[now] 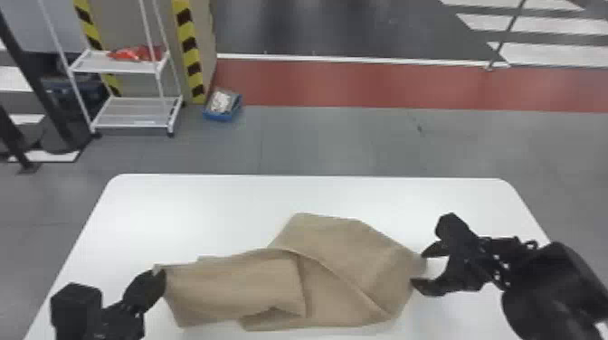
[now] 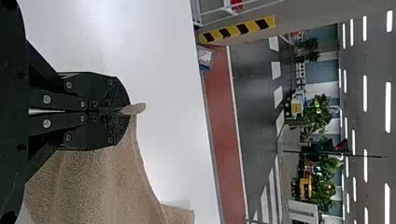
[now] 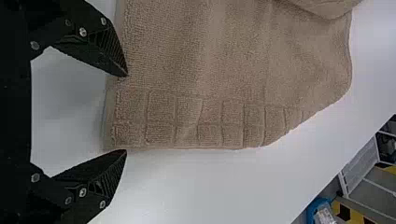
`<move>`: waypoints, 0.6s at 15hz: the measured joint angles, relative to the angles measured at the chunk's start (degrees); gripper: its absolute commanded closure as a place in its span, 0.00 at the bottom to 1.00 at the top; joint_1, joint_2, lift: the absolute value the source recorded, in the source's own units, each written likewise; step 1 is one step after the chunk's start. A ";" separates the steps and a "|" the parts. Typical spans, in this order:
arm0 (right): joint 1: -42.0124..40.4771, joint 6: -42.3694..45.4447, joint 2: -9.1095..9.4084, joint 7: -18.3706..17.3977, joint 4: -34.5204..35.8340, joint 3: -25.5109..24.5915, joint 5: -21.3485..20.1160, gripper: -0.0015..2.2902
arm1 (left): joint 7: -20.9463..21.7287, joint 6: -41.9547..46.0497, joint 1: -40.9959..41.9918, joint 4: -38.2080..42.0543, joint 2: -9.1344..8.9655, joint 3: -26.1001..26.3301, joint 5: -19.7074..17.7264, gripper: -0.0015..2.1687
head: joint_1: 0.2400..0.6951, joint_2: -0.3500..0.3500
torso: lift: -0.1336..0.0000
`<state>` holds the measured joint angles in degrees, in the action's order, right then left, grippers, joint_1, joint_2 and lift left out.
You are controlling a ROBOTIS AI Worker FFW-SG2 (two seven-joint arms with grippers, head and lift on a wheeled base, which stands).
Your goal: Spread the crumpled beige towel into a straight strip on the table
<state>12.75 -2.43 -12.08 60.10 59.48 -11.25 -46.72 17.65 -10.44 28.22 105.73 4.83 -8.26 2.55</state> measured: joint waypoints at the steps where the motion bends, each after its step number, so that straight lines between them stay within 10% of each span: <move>1: 0.44 -0.04 -0.13 0.01 -1.06 0.00 0.12 0.15 | 0.02 0.08 0.01 0.00 0.00 -0.06 -0.02 0.79 | 1.00 0.42 | 1.00; 9: -0.08 1.34 -1.09 0.26 -2.54 -1.44 8.66 0.36 | 0.46 0.11 0.22 0.32 -0.09 -0.35 -0.03 0.79 | 1.00 0.42 | 1.00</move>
<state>12.67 -1.09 -13.17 60.36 56.94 -12.69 -38.06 18.11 -10.33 28.44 106.05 4.74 -8.61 2.52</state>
